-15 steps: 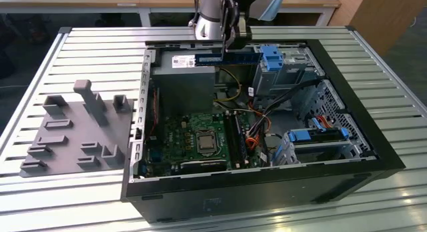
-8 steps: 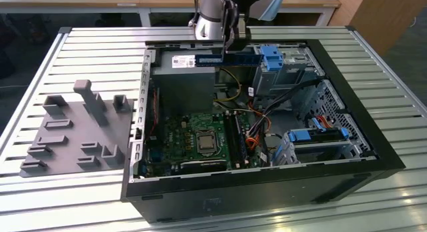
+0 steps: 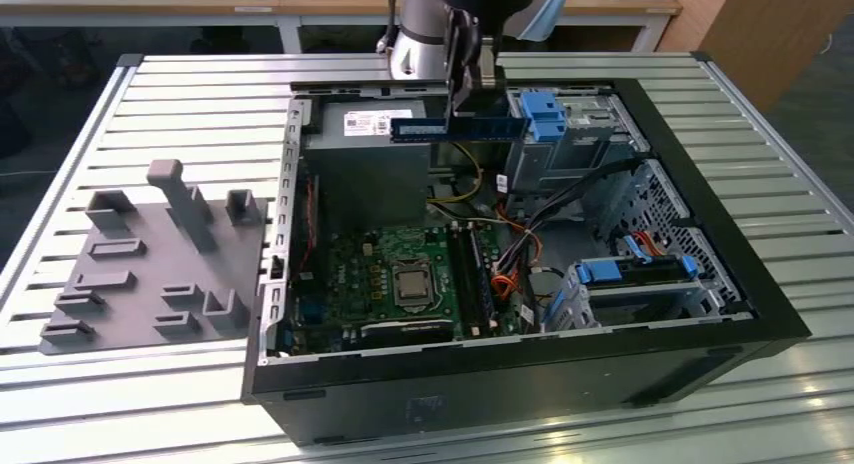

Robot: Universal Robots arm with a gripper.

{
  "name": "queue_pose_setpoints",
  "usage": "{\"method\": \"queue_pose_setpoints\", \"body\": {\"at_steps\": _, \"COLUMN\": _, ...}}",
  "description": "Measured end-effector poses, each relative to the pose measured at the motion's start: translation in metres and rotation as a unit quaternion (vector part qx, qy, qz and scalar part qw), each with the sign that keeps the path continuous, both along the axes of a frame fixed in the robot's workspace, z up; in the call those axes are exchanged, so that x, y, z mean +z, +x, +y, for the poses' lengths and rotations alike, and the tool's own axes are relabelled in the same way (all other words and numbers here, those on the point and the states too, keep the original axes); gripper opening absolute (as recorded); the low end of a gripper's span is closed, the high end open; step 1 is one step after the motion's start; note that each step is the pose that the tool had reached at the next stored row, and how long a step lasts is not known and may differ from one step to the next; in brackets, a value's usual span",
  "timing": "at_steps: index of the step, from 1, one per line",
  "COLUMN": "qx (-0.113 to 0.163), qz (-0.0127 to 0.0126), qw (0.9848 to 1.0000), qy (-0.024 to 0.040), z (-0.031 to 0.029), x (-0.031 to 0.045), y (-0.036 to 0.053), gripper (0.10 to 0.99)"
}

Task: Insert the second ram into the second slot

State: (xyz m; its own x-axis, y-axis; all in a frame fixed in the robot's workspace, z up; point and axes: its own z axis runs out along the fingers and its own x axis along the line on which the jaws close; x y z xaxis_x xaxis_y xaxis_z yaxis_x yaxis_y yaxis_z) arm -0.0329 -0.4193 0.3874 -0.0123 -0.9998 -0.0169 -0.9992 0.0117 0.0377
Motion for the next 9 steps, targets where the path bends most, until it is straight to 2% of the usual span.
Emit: {"method": "queue_pose_setpoints", "body": {"at_steps": 9, "qx": 0.000, "qz": 0.0000, "qw": 1.0000, "qy": 0.0000, "z": -0.0020, "x": 0.0000, "y": 0.0000, "gripper": 0.137}}
